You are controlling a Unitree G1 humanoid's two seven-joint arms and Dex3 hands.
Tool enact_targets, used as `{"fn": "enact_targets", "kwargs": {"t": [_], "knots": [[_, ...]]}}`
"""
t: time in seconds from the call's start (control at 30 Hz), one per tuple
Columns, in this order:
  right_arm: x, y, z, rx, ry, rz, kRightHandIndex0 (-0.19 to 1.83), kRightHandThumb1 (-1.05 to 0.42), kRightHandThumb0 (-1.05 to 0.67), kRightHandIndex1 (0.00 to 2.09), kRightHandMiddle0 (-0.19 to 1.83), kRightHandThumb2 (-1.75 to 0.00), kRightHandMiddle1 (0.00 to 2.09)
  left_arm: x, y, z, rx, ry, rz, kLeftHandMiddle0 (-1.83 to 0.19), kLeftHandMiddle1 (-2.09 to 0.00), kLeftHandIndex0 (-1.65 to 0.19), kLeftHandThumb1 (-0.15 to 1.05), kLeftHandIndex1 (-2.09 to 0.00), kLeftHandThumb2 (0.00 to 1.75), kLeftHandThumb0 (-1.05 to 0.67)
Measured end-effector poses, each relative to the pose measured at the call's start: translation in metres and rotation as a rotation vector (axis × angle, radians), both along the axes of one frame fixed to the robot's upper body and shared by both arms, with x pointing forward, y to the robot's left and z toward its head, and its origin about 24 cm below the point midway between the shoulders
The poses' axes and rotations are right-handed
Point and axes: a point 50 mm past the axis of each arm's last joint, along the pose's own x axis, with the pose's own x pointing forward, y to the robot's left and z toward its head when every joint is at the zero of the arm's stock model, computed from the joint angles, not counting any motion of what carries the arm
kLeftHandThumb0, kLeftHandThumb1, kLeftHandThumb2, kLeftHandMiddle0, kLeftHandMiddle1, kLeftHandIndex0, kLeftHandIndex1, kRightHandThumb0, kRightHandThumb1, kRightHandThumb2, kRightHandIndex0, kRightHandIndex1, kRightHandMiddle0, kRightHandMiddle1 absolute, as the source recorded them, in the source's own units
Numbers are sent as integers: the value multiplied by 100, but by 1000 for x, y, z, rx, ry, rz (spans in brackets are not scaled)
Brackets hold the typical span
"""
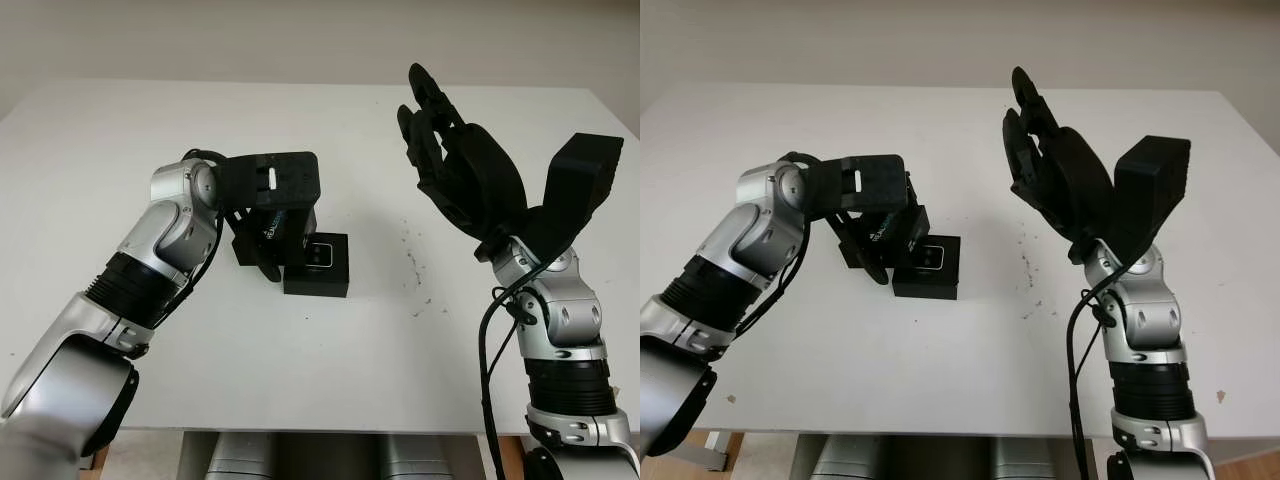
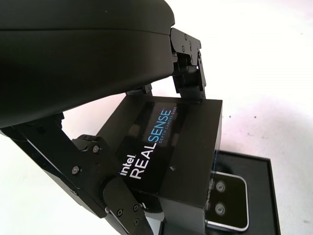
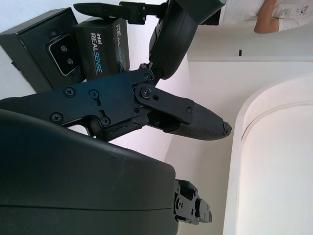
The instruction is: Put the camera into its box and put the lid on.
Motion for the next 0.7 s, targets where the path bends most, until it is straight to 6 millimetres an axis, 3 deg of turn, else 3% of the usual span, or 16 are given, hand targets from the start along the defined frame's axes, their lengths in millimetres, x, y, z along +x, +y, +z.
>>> {"fn": "enact_targets", "kwargs": {"t": [0.2,0.33,0.43,0.53,0.6,0.63,0.7], "knots": [[0,0,1,0,-3,-6,-17,-105,-63,5,-18,-68,4,0,-3,-4,-17,26,44,-62,-168,-44,92,-157,5,-19],[0,0,0,2,-4,-11,-16,-105,-65,5,-16,-65,5,0,-4,-5,-40,48,103,-51,-168,-28,93,-161,6,-18],[0,2,0,9,-9,-18,-15,-105,-65,6,-15,-64,6,0,-6,-5,-56,61,127,-48,-168,-26,93,-164,6,-19],[-1,3,1,4,-20,-18,-16,-105,-66,5,-15,-65,5,-2,-10,-5,-56,91,120,-42,-166,-16,94,-156,6,-18],[-1,3,1,3,-30,-15,-16,-105,-67,5,-16,-65,5,-4,-16,-7,-83,127,112,-36,-171,0,95,-133,6,-15],[-1,4,1,3,-33,-15,-16,-105,-67,5,-15,-64,5,-5,-18,-7,-94,137,110,-33,-168,10,94,-94,5,-16],[-1,5,1,5,-33,-19,-15,-105,-68,6,-15,-62,6,-7,-20,-6,-105,144,121,-31,-165,15,93,-37,5,-16]]}}
